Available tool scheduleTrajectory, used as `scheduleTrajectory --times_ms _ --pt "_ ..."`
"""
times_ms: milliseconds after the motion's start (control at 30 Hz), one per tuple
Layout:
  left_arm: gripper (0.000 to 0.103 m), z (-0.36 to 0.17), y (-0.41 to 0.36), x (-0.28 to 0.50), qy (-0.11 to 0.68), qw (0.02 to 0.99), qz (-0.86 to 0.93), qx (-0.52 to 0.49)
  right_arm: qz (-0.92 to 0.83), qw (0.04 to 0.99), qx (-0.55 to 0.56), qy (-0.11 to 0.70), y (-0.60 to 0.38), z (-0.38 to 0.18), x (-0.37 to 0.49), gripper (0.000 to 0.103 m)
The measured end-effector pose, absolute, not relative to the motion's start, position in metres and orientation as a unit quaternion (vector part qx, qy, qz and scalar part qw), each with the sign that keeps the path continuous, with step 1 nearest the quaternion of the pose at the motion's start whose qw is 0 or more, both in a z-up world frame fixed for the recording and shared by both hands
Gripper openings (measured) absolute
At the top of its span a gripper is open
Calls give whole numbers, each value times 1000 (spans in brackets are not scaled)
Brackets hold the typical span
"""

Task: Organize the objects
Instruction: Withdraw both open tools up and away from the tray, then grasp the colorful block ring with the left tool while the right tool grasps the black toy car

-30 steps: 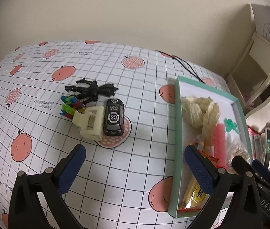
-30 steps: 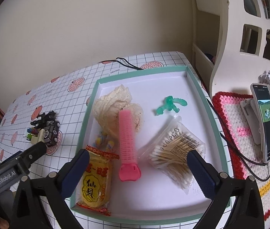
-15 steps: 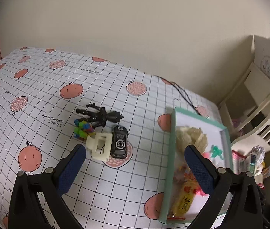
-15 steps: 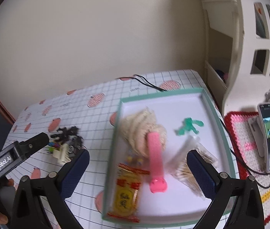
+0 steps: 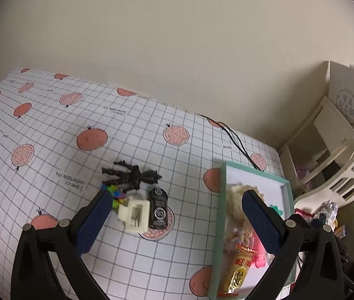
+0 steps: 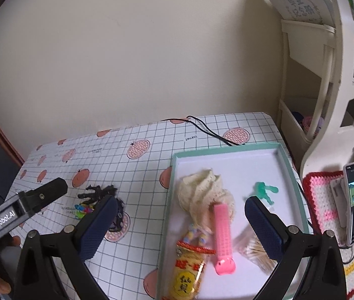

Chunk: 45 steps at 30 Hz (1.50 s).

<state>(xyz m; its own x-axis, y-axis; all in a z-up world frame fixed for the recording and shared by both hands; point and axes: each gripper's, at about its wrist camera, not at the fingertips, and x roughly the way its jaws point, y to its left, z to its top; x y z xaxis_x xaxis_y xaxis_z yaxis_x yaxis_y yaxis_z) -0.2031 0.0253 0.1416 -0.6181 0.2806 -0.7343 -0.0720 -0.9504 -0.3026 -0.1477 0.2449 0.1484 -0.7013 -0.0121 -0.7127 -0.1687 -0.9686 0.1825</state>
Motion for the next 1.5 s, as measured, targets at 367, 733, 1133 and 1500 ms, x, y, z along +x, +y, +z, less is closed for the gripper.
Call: scheduleTrajectory --times_ms 367,733,1133,1500 --pt "103 133 -14 -236 -109 74 889 -439 920 4 -384 76 197 146 -183 103" --pt "103 99 -42 -260 -117 70 863 -486 911 -20 -407 68 165 118 -216 103" --pt "103 58 -50 -268 -130 52 839 -526 888 -37 -453 66 144 67 -232 102" --pt "96 31 -47 -272 -139 47 824 -548 868 -35 -492 53 132 32 -239 86"
